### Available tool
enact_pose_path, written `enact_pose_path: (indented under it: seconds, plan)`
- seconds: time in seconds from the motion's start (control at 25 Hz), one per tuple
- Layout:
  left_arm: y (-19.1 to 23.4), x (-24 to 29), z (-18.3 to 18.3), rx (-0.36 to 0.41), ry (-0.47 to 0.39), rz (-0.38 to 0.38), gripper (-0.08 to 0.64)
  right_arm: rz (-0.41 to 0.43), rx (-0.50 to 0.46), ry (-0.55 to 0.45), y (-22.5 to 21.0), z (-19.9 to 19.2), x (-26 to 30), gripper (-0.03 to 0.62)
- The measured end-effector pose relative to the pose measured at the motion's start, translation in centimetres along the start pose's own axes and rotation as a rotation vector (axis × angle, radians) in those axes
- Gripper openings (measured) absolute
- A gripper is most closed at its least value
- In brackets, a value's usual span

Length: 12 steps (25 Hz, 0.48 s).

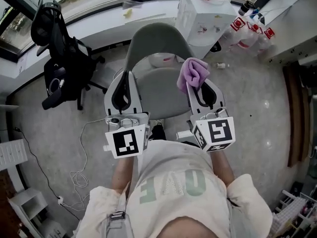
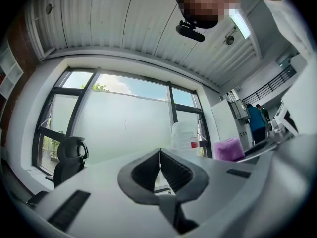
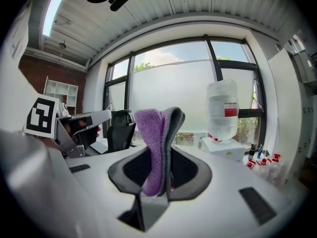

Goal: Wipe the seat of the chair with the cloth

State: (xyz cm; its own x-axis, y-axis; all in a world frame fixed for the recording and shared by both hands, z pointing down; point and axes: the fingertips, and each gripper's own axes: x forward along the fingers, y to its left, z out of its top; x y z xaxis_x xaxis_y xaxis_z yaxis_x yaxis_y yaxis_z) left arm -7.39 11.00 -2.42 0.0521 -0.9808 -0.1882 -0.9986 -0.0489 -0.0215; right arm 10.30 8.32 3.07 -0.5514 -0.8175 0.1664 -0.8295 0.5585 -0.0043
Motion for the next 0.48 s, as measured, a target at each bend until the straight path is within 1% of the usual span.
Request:
enact_pose_path:
  seconds: [0.12,0.24,0.36,0.48]
  plan:
    - [2.2,4.1,-1.2,0.010,0.008,-0.013,0.012,-0.004,-0.006,0.000,-0.6,0.8,4.7,0.095]
    - [3.5,7.2,-3.4,0.004,0.051,-0.019,0.012,0.000,-0.013,0.013,-1.3,1.0,7.8,0.095]
    - [3.8,9.5,-5.3,-0.024,0.092,-0.010,0.014,-0.002,-0.021,0.033,-2.6,0.9,9.7,0.095]
    - [3.4,11.1,-5.5,-0.020,0.092,-0.002,0.012,0.004,0.014,0.040,-4.0,0.3,11.0,0.095]
